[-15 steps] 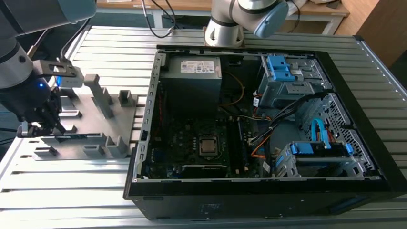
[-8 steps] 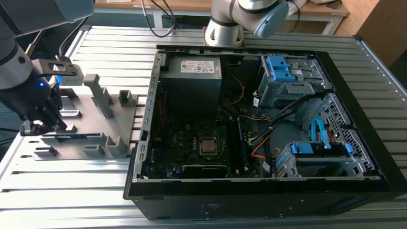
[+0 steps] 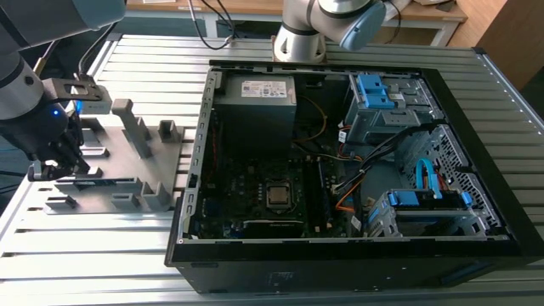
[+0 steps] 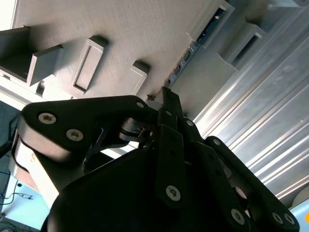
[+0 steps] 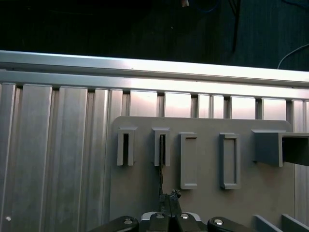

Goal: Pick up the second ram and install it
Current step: 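Pick up the second ram and move it above second insertion slot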

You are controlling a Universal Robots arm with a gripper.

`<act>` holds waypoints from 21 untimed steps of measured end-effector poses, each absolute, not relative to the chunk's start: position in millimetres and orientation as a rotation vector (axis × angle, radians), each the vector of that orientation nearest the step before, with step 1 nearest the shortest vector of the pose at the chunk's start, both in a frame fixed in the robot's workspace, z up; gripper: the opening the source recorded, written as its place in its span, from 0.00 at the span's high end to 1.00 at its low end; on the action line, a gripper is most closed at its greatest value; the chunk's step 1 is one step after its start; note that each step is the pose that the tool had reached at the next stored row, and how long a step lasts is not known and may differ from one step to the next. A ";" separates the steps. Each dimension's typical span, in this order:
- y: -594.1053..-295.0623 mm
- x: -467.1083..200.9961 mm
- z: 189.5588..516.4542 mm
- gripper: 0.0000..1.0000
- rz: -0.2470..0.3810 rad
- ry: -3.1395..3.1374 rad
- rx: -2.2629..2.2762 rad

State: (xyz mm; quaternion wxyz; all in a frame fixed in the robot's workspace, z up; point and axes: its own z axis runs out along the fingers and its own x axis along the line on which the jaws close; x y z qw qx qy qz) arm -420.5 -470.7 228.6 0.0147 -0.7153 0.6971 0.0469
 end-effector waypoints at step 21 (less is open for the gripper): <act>-470.7 -419.8 224.5 0.65 0.146 2.170 -2.227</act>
